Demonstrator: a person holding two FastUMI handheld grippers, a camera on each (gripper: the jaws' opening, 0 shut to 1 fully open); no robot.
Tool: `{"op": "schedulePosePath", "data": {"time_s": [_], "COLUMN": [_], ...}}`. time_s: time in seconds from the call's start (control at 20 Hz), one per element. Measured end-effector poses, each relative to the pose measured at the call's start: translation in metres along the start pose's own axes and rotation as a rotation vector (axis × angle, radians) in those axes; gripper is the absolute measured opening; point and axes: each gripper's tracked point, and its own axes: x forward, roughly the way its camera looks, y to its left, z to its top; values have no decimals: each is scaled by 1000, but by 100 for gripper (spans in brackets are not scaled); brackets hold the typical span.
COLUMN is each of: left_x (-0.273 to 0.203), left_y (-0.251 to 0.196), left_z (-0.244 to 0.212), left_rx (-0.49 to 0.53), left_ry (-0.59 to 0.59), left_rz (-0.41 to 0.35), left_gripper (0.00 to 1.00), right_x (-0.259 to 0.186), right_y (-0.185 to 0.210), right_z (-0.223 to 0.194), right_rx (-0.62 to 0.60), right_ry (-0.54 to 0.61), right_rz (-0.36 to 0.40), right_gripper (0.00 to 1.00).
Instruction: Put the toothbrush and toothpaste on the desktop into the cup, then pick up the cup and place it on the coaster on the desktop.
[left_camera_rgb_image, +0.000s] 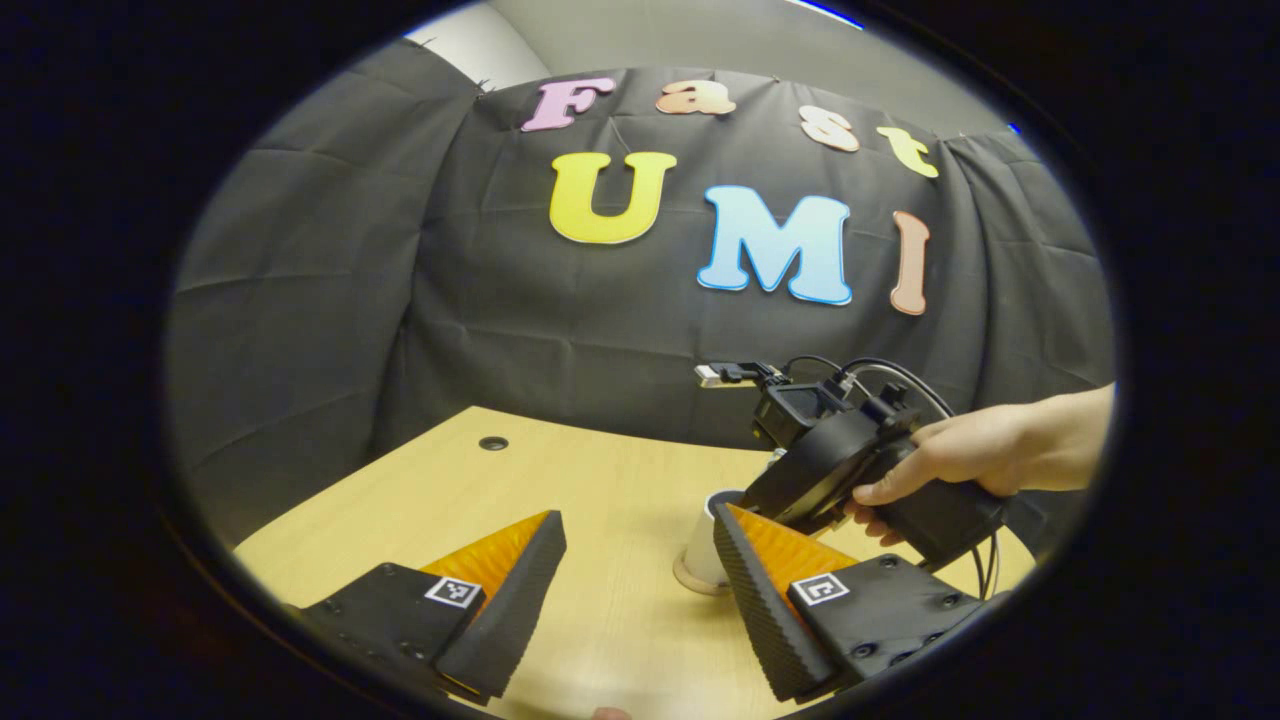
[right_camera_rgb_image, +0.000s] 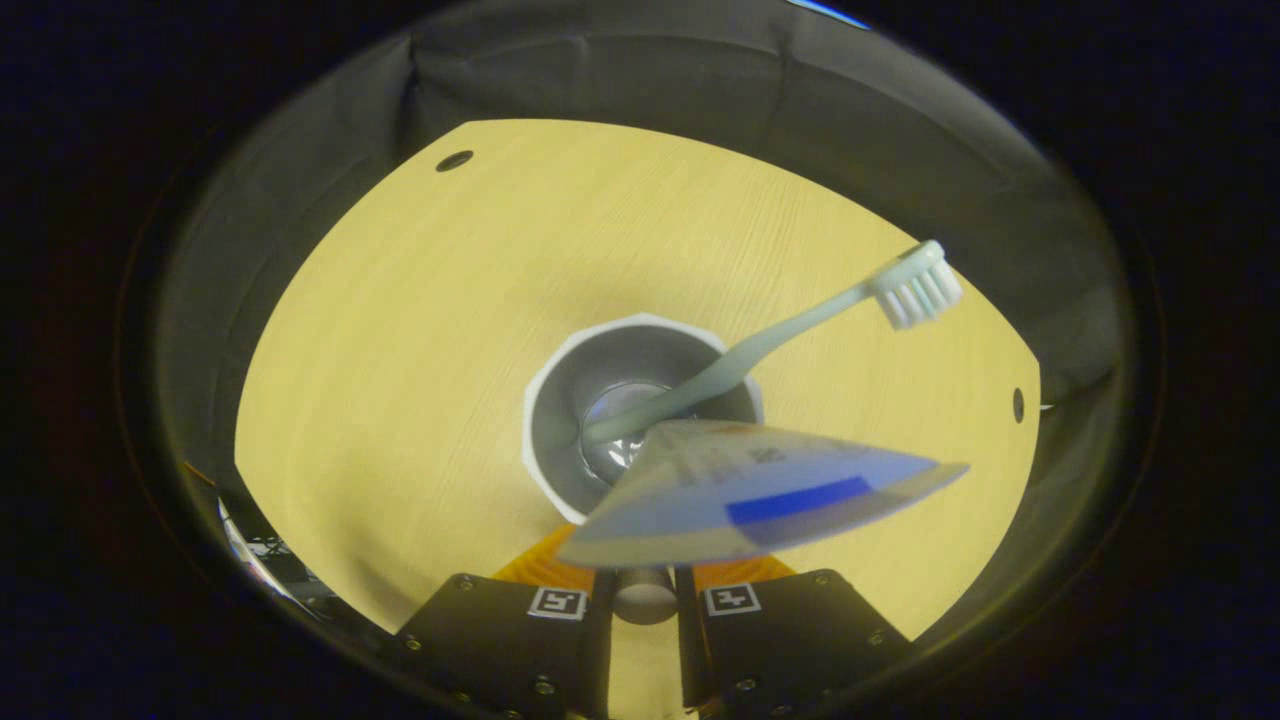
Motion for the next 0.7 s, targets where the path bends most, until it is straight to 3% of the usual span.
{"op": "schedulePosePath", "data": {"time_s": [0.15,0.35,0.5,0.6,0.7], "left_x": [4,12,19,23,25], "left_y": [-3,-10,-15,-22,-31], "left_z": [4,11,15,18,19], "left_rx": [9,31,45,55,66], "left_ry": [-5,-25,-23,-21,-24], "left_rz": [-20,-51,-63,-76,-89], "left_gripper": [96,96,96,96,96], "right_x": [-8,-30,-51,-67,-83], "right_y": [-1,2,-2,-2,-9], "right_z": [2,4,4,5,2], "right_rx": [15,64,91,122,149], "right_ry": [-32,-86,-145,-198,-247], "right_rz": [4,43,59,79,87], "right_gripper": [30,45,47,55,57]}}
